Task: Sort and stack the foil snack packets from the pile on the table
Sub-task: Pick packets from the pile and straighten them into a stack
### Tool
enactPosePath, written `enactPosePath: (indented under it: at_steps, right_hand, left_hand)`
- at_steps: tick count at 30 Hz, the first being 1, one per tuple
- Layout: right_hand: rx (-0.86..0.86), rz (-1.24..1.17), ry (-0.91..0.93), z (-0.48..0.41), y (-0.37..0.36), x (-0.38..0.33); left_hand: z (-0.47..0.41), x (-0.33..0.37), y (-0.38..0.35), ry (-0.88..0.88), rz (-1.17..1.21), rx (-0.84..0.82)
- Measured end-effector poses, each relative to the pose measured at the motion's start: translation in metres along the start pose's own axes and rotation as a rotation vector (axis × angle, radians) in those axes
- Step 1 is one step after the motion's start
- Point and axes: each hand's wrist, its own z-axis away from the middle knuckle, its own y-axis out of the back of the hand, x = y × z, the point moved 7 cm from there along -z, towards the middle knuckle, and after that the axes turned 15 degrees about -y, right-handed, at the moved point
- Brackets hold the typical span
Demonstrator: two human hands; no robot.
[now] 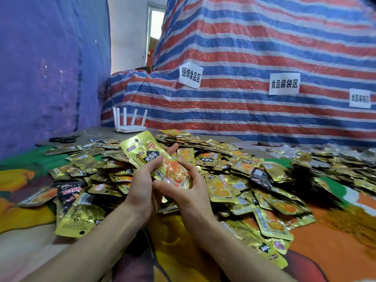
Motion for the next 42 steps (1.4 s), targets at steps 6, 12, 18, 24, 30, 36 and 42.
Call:
enactPosePath:
  at_steps: [6,12,18,24,30,36,42]
  right_hand:
    - [-0.082,-0.081,-0.098,-0.004,0.005,0.000]
    - [0.014,0.008,-0.146,0.001,0.014,-0.008]
    - [-0.108,0.122,-0.330,0.010,0.031,-0.012]
    - [0.011,0.115,-0.302,0.013,0.104,-0.045]
    - [0.807,0.563,-0.102,-0.006,0.238,-0.101]
    - [0.985,0.891,-0.027,-0.041,0.288,-0.111]
    - [1.035,1.499,-0.081,-0.060,0.282,-0.074]
  left_hand:
    - [0.001,-0.003,-0.001,0.044,-0.026,-0.032]
    - [0.000,-0.006,0.000,0.045,0.013,-0.035]
    - [0.013,-0.013,-0.013,0.119,-0.098,-0.160]
    - [0.029,-0.035,-0.030,0.201,-0.463,-0.266]
    - [0.028,-0.017,-0.047,-0.047,-0.893,-0.452]
    - [0.026,0.002,-0.055,-0.209,-1.077,-0.583]
    - [0.031,0.013,-0.026,-0.263,-1.375,-0.708]
